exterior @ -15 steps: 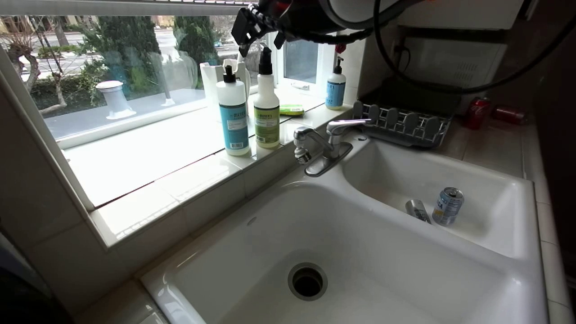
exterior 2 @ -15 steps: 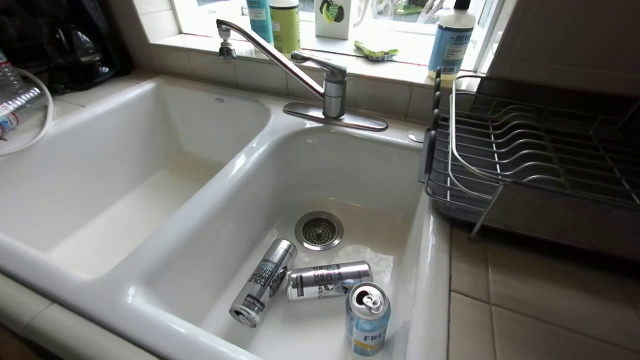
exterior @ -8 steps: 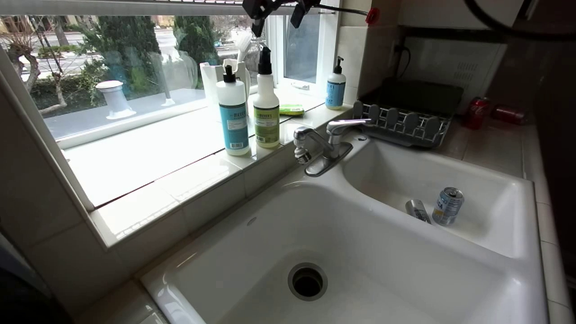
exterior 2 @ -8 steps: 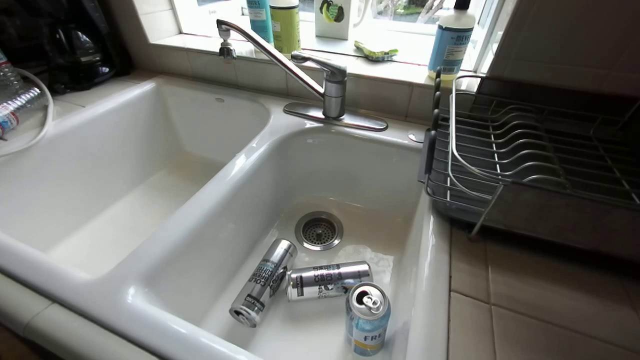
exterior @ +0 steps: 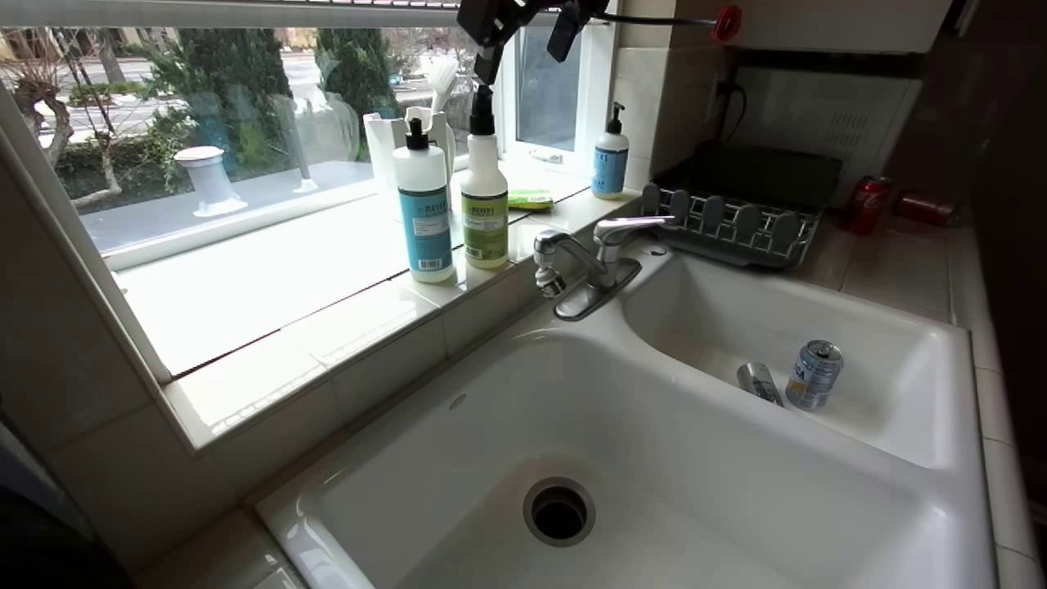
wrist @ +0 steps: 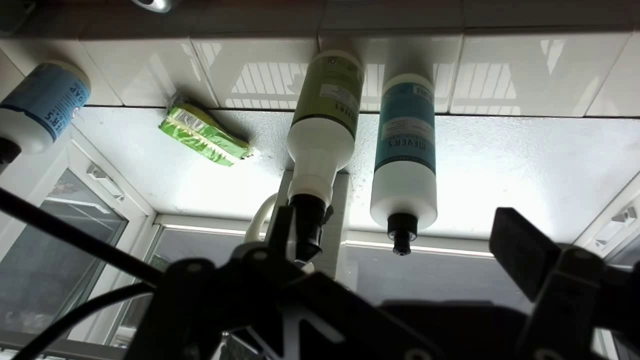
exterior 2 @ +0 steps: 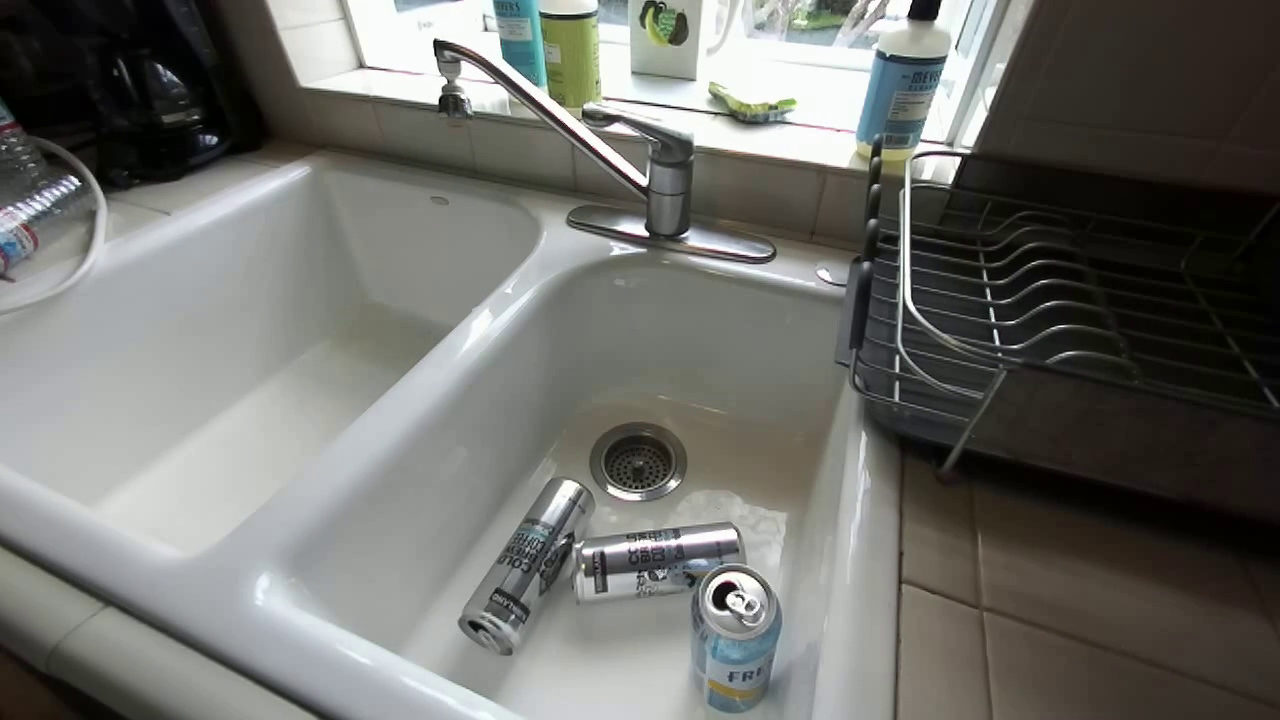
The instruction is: Move the first left bottle to the right
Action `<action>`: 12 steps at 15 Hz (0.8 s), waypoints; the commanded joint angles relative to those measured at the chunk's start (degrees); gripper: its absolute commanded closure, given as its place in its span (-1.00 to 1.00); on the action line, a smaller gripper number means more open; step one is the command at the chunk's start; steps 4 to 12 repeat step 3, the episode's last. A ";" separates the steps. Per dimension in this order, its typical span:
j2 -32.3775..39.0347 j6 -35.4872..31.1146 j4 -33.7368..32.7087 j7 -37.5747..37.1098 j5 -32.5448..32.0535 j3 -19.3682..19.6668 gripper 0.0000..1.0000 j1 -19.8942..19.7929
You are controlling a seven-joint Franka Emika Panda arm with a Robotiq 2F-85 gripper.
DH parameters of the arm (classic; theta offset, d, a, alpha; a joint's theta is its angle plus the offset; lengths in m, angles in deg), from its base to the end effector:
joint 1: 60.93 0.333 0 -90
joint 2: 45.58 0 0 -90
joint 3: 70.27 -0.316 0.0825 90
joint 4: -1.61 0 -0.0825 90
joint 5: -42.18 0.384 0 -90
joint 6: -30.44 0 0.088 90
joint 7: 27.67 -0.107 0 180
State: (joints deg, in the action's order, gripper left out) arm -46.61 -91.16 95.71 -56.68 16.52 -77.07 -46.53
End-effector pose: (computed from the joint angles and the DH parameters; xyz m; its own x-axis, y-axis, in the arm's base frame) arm 0.5600 0.1970 0.6647 0.8105 0.0597 0.5827 -0.0524 -0.9834 0.1735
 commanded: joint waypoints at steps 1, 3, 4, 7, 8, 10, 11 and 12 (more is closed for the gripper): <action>-0.41 0.24 0.51 0.08 0.12 -1.91 -1.00 -1.73; -1.05 0.21 1.46 0.09 0.15 -2.19 -1.00 -1.93; -1.05 0.21 1.46 0.09 0.15 -2.19 -1.00 -1.93; -1.05 0.21 1.46 0.09 0.15 -2.19 -1.00 -1.93; -1.05 0.21 1.46 0.09 0.15 -2.19 -1.00 -1.93; -1.05 0.21 1.46 0.09 0.15 -2.19 -1.00 -1.93; -1.05 0.21 1.46 0.09 0.15 -2.19 -1.00 -1.93; -1.05 0.21 1.46 0.09 0.15 -2.19 -1.00 -1.93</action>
